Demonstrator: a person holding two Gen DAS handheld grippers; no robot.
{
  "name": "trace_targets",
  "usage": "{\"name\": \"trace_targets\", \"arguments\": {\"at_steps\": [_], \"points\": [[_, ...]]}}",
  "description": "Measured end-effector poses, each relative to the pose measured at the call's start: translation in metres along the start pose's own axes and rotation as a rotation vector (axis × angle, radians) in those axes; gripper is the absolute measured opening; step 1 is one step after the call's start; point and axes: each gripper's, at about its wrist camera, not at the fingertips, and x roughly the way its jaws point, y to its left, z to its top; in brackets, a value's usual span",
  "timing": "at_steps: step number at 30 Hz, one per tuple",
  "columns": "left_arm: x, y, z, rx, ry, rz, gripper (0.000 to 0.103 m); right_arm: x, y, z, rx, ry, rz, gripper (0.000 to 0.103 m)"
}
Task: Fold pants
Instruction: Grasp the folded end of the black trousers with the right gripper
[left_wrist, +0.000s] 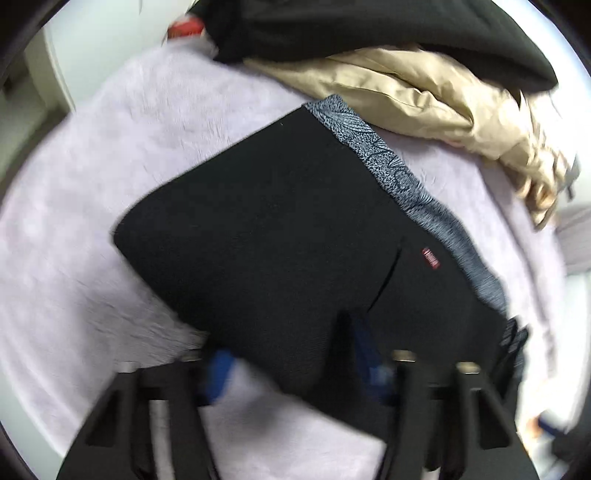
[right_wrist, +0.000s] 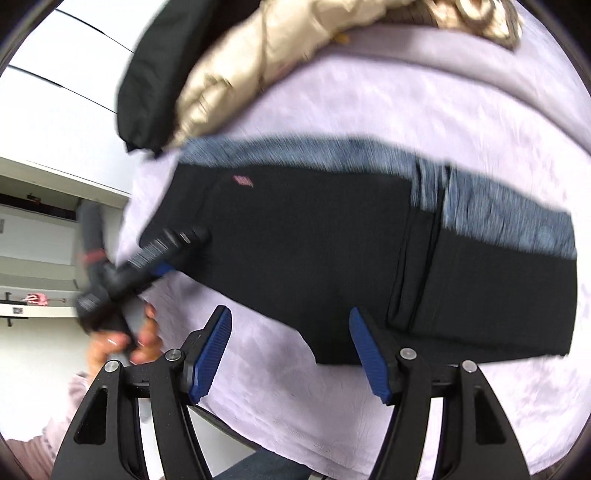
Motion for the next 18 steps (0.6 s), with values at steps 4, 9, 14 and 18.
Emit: {"name": "trace_targets", "arguments": {"at_steps": [4, 9, 14, 18], "points": [[-0.019, -0.024, -0.013, 0.205, -0.106, 0.095, 0.04, -0.029, 0.012, 0.023, -0.034, -0.047, 0.08, 0.07], [-0.028, -0.067, -0.045, 0.513, -0.257, 0.282, 0.039, -0.042, 0.04, 0.062, -0.101, -0.106, 0.13, 0.07], [-0.021, -0.081, -0.059, 0.648, -0.296, 0.379, 0.039, 0.009, 0.084, 0.107, -0.149, 0.08, 0.24, 0.071], [-0.015, -0.086, -0.064, 0.703, -0.314, 0.437, 0.039, 0.067, 0.144, 0.123, -0.328, 0.275, 0.157, 0.072]]}}
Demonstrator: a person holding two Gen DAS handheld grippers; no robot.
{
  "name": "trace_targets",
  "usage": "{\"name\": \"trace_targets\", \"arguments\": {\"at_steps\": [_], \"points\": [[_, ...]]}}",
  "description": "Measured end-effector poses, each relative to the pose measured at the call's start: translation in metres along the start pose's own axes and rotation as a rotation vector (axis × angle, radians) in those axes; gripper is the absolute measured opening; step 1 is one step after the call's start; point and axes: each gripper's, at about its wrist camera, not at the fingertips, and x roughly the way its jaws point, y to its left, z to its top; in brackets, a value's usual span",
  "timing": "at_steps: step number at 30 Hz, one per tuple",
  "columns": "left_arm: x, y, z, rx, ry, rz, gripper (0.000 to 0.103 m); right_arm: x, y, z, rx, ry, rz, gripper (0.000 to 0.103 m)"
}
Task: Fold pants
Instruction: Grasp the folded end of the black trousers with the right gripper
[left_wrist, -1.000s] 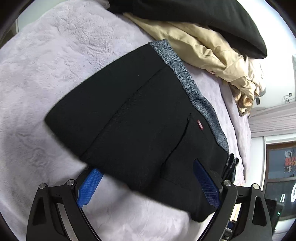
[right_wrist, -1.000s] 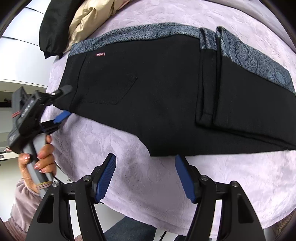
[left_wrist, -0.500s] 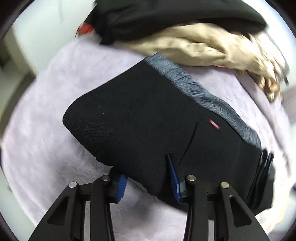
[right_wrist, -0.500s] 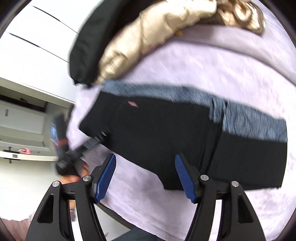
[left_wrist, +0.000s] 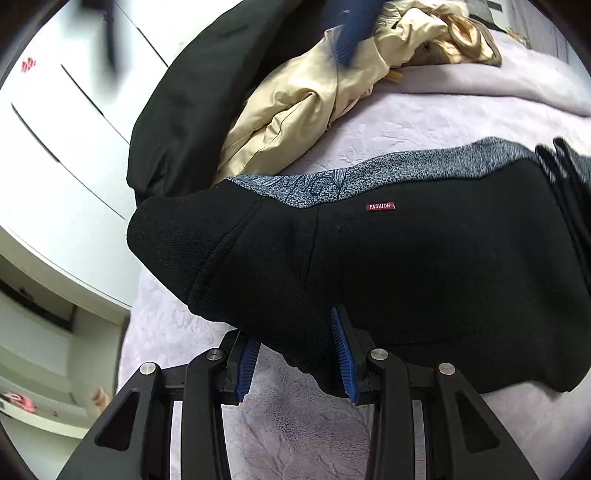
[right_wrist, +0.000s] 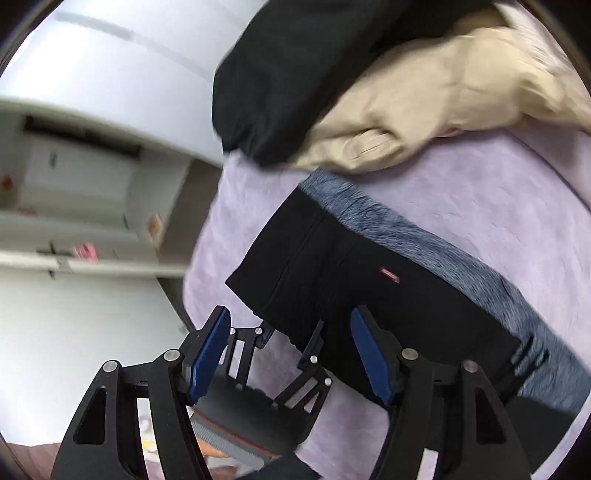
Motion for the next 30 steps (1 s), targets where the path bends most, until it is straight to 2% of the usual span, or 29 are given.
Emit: {"name": "trace_targets", "arguments": {"at_steps": [3, 6, 9, 10, 11, 12, 14, 21, 26, 30], "points": [[0.0, 0.001, 0.0, -0.009, 0.002, 0.005, 0.039, 0.039, 0.032, 0.024, -0.103, 0.125, -0.036, 0.08], [0.003, 0.0, 0.003, -0.013, 0.0, 0.013, 0.039, 0.076, 0.049, 0.038, -0.154, 0.208, -0.143, 0.081], [0.002, -0.002, 0.004, 0.0, -0.011, 0.026, 0.039, 0.103, 0.042, 0.045, -0.133, 0.295, -0.18, 0.08], [0.001, -0.003, 0.003, 0.003, -0.016, 0.028, 0.039, 0.11, 0.037, 0.045, -0.115, 0.328, -0.183, 0.068], [0.001, -0.003, 0.003, 0.002, -0.014, 0.017, 0.039, 0.113, 0.032, 0.045, -0.102, 0.35, -0.184, 0.033], [0.001, -0.003, 0.005, -0.003, -0.007, 0.003, 0.039, 0.111, 0.026, 0.044, -0.09, 0.347, -0.181, 0.028], [-0.008, -0.004, 0.007, 0.002, -0.03, 0.007, 0.039, 0.096, 0.017, 0.04, -0.073, 0.298, -0.134, 0.022], [-0.072, -0.021, 0.038, 0.068, -0.169, -0.03, 0.04, -0.005, -0.026, 0.0, 0.017, 0.048, 0.097, 0.022], [-0.131, -0.056, 0.066, 0.105, -0.264, -0.139, 0.04, -0.089, -0.087, -0.066, 0.134, -0.19, 0.265, 0.022], [-0.169, -0.108, 0.089, 0.17, -0.299, -0.228, 0.04, -0.141, -0.148, -0.134, 0.224, -0.373, 0.353, 0.022]]}}
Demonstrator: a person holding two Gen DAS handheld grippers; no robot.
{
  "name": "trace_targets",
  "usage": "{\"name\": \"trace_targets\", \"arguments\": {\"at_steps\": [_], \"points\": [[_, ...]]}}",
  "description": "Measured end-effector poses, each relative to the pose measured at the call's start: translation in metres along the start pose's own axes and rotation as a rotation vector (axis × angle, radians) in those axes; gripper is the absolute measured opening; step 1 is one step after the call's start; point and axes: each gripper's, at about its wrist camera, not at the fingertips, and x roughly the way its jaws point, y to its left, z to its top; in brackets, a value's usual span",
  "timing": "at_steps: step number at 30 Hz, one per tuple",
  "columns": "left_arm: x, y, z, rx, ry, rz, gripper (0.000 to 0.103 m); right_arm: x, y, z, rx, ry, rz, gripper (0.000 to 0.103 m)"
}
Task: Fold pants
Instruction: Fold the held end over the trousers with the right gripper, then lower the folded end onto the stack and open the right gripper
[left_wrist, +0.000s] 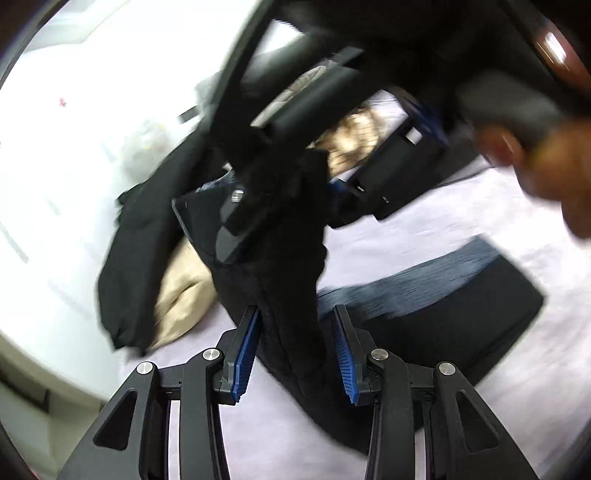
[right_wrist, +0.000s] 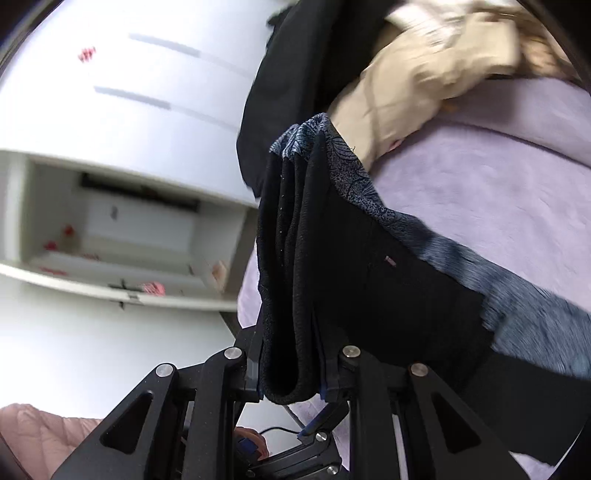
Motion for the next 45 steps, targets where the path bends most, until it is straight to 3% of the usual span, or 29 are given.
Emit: {"name": "trace_targets", "arguments": {"at_steps": [5, 8, 12, 16, 19, 23, 25, 26, 27, 30, 33, 35, 37, 41, 45], "points": [[-0.002, -0.092, 0.027, 0.131, -0.002, -0.118, 0.04, -0.091, -0.087, -0.055, 0.154, -0.179, 0.063, 0.022], [0.009, -0.145, 0.026, 0.202, 0.031, -0.187, 0.04, -0.12, -0.145, -0.093, 0.261, -0.242, 0.078, 0.021], [0.036, -0.204, 0.001, 0.306, 0.111, -0.218, 0.04, -0.128, -0.216, -0.135, 0.387, -0.277, 0.074, 0.021], [0.059, -0.227, -0.017, 0.345, 0.19, -0.223, 0.04, -0.109, -0.265, -0.163, 0.473, -0.258, 0.054, 0.021], [0.062, -0.222, -0.023, 0.374, 0.193, -0.234, 0.046, -0.114, -0.282, -0.176, 0.508, -0.288, 0.088, 0.021], [0.05, -0.202, -0.016, 0.341, 0.218, -0.3, 0.047, -0.115, -0.273, -0.178, 0.474, -0.276, 0.019, 0.021], [0.039, -0.181, -0.011, 0.277, 0.229, -0.318, 0.056, -0.118, -0.266, -0.175, 0.452, -0.264, -0.041, 0.021], [0.035, -0.173, -0.011, 0.247, 0.228, -0.313, 0.07, -0.119, -0.261, -0.172, 0.439, -0.259, -0.068, 0.021], [0.033, -0.16, -0.008, 0.207, 0.224, -0.302, 0.075, -0.12, -0.255, -0.17, 0.431, -0.251, -0.093, 0.021], [0.037, -0.108, 0.003, 0.07, 0.235, -0.235, 0.075, -0.123, -0.247, -0.171, 0.416, -0.215, -0.155, 0.021], [0.061, -0.05, 0.011, -0.083, 0.269, -0.11, 0.075, -0.127, -0.246, -0.173, 0.484, -0.17, -0.177, 0.027], [0.088, -0.014, 0.012, -0.176, 0.328, -0.056, 0.075, -0.139, -0.24, -0.173, 0.509, -0.177, -0.252, 0.033], [0.111, 0.015, 0.013, -0.264, 0.372, -0.037, 0.075, -0.157, -0.223, -0.166, 0.451, -0.233, -0.356, 0.032], [0.138, 0.025, 0.016, -0.326, 0.407, -0.077, 0.075, -0.17, -0.197, -0.121, 0.341, -0.313, -0.347, 0.032], [0.159, 0.012, 0.011, -0.349, 0.441, -0.067, 0.075, -0.138, -0.199, -0.077, 0.277, -0.25, -0.418, 0.032]]}}
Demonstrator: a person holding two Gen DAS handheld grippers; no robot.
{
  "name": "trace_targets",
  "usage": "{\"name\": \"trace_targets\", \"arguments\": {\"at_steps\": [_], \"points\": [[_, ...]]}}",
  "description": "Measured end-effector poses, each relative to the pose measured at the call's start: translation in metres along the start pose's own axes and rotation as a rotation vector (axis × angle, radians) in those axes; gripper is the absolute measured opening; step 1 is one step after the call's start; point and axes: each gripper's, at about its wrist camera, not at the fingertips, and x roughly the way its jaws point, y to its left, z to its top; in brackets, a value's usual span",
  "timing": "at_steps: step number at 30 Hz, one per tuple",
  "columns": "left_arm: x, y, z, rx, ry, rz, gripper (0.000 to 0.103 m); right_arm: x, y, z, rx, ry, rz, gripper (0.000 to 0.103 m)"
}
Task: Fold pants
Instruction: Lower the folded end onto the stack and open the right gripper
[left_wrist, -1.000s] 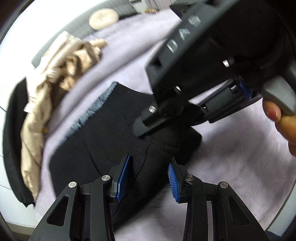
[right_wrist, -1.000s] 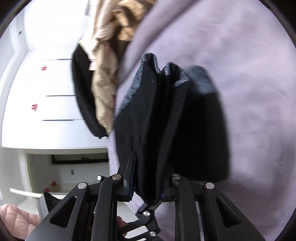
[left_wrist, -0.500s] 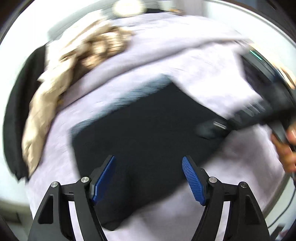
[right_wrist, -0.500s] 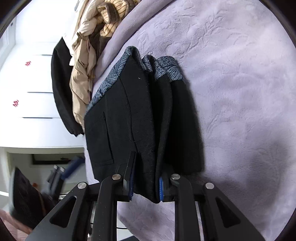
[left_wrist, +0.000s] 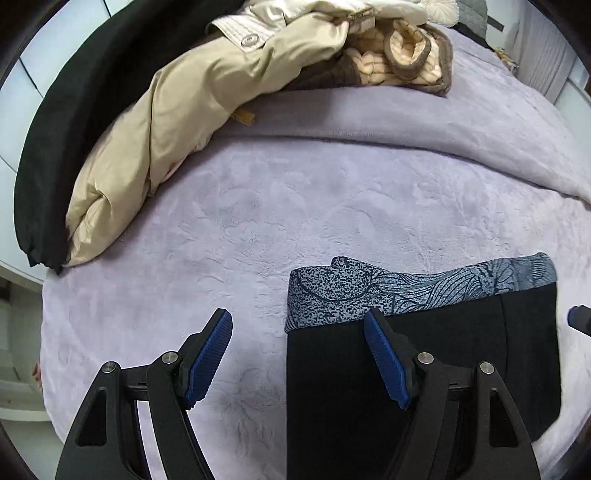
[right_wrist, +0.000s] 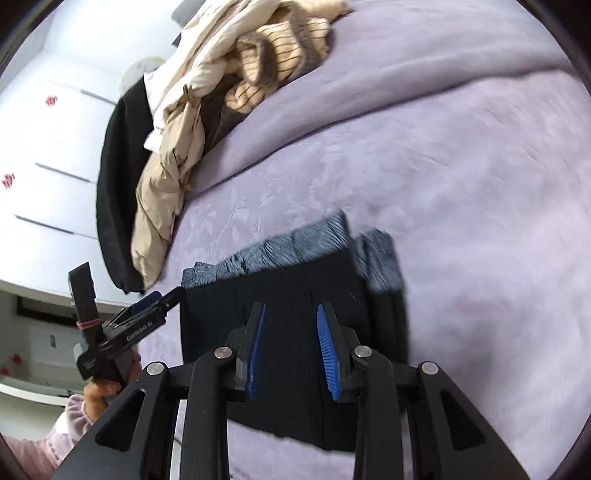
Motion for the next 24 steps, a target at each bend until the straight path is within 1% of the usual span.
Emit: {"name": "trace_targets", "arguments": {"at_steps": [2, 3, 4, 6, 7, 9, 11, 12, 15, 17, 20, 24], "points": [[0.006, -0.004, -0.002, 0.002, 0.003, 0.01, 0.076, 0.027, 0.0, 0.005, -0.005, 0.054, -0.109, 0.032], [0.008, -0.004, -0.001, 0.005, 0.009, 0.007, 0.08, 0.039, -0.004, 0.004, -0.004, 0.085, -0.148, 0.029], [0.009, -0.004, -0.002, 0.004, 0.015, 0.003, 0.082, 0.045, -0.011, -0.001, 0.004, 0.093, -0.158, 0.029], [0.008, -0.003, 0.0, 0.011, 0.02, 0.001, 0.083, 0.04, -0.016, -0.01, 0.017, 0.067, -0.144, 0.029], [0.005, -0.004, -0.002, 0.024, 0.019, 0.0, 0.083, 0.036, -0.017, -0.013, 0.019, 0.068, -0.149, 0.029], [0.002, -0.004, -0.005, 0.036, 0.031, -0.008, 0.083, 0.032, -0.021, -0.023, 0.013, 0.088, -0.209, 0.03], [0.0, -0.003, -0.009, 0.032, 0.049, -0.018, 0.083, 0.022, -0.026, -0.034, 0.03, 0.081, -0.185, 0.03], [-0.002, -0.002, -0.011, 0.029, 0.054, -0.014, 0.083, 0.017, -0.025, -0.038, 0.027, 0.072, -0.188, 0.03], [-0.007, -0.002, -0.014, 0.021, 0.079, -0.012, 0.083, 0.011, -0.015, -0.052, -0.031, 0.075, -0.246, 0.037], [-0.01, -0.003, -0.016, 0.023, 0.089, -0.006, 0.083, 0.008, -0.009, -0.058, -0.031, 0.076, -0.255, 0.042], [-0.015, -0.004, -0.018, 0.032, 0.098, 0.002, 0.083, 0.001, -0.01, -0.066, -0.008, 0.078, -0.257, 0.045], [-0.021, -0.004, -0.027, 0.037, 0.112, -0.01, 0.083, -0.008, -0.012, -0.076, 0.011, 0.084, -0.265, 0.047]]}}
